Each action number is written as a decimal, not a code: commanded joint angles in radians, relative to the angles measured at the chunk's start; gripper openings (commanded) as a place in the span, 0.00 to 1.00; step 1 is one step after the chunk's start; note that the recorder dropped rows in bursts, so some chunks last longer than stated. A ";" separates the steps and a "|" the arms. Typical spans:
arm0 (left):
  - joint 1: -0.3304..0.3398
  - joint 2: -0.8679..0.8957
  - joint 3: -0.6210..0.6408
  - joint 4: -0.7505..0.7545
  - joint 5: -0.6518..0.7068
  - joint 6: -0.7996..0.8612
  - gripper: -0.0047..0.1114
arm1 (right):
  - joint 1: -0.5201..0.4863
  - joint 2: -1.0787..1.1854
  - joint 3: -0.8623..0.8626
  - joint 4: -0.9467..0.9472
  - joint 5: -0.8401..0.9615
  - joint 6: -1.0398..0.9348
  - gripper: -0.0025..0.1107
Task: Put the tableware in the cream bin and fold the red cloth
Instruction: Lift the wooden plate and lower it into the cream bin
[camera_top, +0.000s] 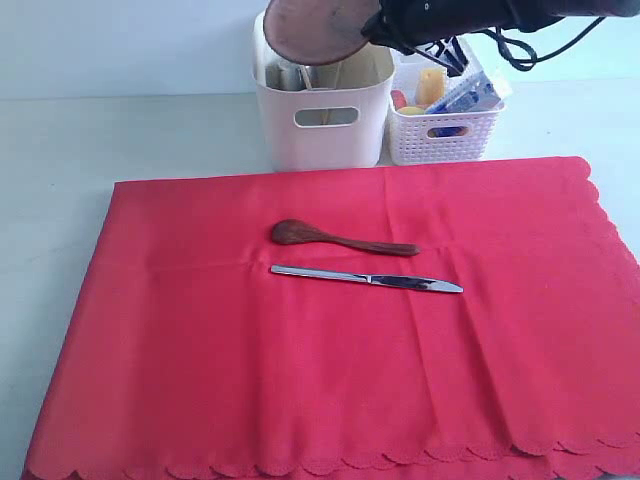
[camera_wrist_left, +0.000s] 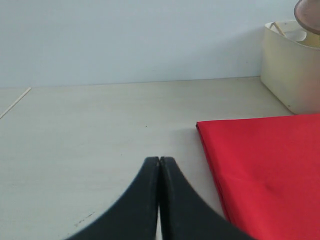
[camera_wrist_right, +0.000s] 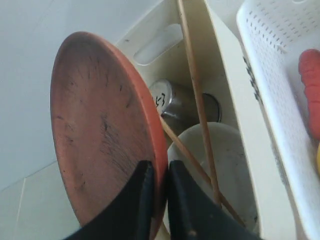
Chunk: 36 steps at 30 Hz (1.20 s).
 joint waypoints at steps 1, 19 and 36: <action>0.001 -0.006 -0.001 -0.006 -0.002 -0.004 0.06 | -0.003 0.001 -0.024 0.013 -0.087 -0.061 0.02; 0.001 -0.006 -0.001 -0.006 -0.002 -0.004 0.06 | -0.003 0.016 -0.024 0.013 -0.122 -0.105 0.02; 0.001 -0.006 -0.001 -0.006 -0.002 -0.004 0.06 | -0.003 0.086 -0.057 0.018 -0.124 -0.102 0.02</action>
